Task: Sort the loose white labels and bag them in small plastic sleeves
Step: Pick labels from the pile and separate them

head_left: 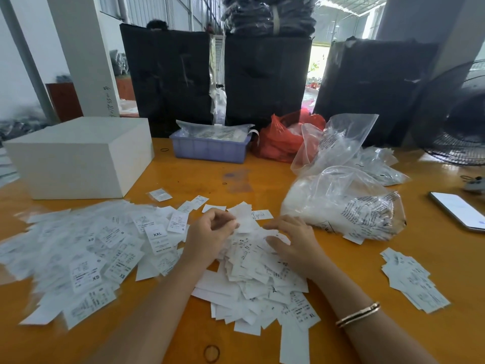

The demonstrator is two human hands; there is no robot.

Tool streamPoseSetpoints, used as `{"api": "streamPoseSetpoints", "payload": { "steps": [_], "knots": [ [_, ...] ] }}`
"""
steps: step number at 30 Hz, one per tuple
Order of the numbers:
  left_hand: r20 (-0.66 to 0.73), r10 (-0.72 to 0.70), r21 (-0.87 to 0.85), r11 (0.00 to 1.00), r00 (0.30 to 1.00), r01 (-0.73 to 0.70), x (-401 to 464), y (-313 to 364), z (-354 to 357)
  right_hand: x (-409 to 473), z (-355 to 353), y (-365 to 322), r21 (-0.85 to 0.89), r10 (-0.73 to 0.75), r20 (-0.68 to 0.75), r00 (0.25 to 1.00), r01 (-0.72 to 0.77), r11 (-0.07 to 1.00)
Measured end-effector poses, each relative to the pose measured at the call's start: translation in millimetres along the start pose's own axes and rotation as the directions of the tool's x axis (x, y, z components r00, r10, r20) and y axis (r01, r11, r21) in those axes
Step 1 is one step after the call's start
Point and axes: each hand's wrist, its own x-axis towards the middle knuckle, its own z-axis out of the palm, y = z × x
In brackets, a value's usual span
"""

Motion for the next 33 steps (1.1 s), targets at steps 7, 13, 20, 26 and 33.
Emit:
{"api": "streamPoseSetpoints", "payload": {
  "steps": [7, 13, 20, 26, 33],
  "knots": [
    [0.046, 0.000, -0.048, 0.999, 0.999, 0.002, 2, -3, 2, 0, -3, 2, -0.128, 0.052, 0.244, 0.968, -0.021, 0.992],
    [0.133, 0.049, 0.074, 0.995, 0.990, -0.059, -3, -3, 3, 1, 4, -9, -0.018, -0.028, 0.104, 0.994, 0.030, 0.999],
    [0.121, 0.061, 0.071, 0.995, 0.991, -0.070, -6, 1, -2, -1, 3, -13, 0.035, -0.031, 0.024, 0.999, 0.030, 0.999],
    [0.176, 0.050, -0.021, 0.999, 0.983, -0.047, -3, 2, 0, 1, 10, -11, 0.189, -0.004, -0.241, 0.971, 0.051, 0.981],
    [0.198, 0.049, -0.020, 0.999, 0.979, -0.046, -3, 3, -4, 1, 13, -13, 0.373, 0.061, -0.235, 0.970, 0.032, 0.927]
  ]
}}
